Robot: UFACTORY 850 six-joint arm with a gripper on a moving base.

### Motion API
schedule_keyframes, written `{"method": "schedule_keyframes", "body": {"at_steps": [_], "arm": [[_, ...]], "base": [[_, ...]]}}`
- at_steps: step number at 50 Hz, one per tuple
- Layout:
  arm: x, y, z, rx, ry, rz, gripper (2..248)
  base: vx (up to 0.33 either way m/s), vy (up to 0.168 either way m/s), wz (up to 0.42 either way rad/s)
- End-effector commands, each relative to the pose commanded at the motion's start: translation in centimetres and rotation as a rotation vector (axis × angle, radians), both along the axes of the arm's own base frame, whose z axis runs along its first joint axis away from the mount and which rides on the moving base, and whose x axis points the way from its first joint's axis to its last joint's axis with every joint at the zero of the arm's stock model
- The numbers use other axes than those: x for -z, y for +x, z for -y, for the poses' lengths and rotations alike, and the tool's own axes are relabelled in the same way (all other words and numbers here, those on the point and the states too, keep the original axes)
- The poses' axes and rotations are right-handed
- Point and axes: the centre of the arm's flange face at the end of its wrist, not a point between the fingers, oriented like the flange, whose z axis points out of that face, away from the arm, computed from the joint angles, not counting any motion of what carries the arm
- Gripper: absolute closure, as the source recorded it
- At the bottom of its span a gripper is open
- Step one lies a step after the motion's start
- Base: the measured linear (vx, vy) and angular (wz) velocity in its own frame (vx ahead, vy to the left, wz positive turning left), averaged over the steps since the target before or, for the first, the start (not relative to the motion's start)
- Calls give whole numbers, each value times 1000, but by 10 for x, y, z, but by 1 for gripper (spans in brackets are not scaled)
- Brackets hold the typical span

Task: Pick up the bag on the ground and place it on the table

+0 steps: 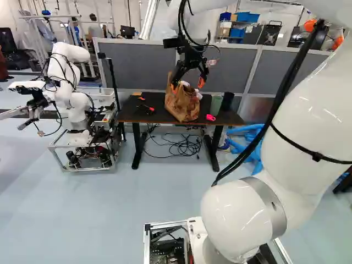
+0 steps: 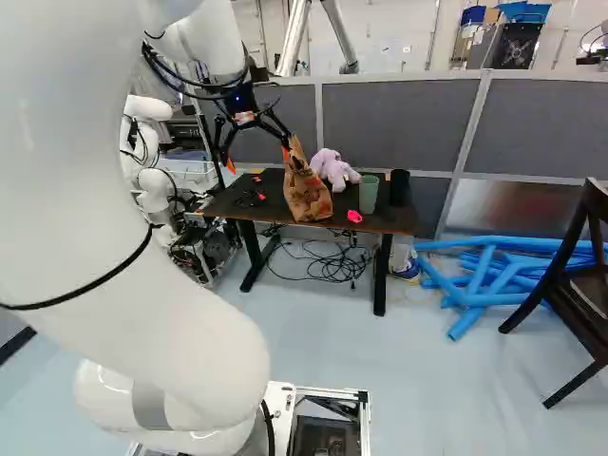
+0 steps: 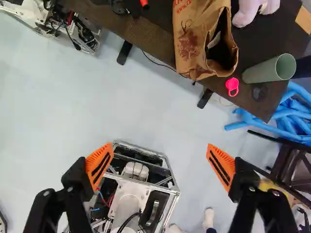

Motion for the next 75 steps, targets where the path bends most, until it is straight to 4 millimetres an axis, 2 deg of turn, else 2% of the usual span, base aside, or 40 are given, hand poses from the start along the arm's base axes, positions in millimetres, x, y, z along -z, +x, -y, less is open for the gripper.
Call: {"method": "schedule_keyframes", "body": {"at_steps": [21,42,75], "arm": [[32,-3,4,21,24,87,3],[74,-11,10,50,57,201,3],[152,-42,23,112,124,430,3]], "base": [[0,0,0],[0,0,0],[0,0,0]]}}
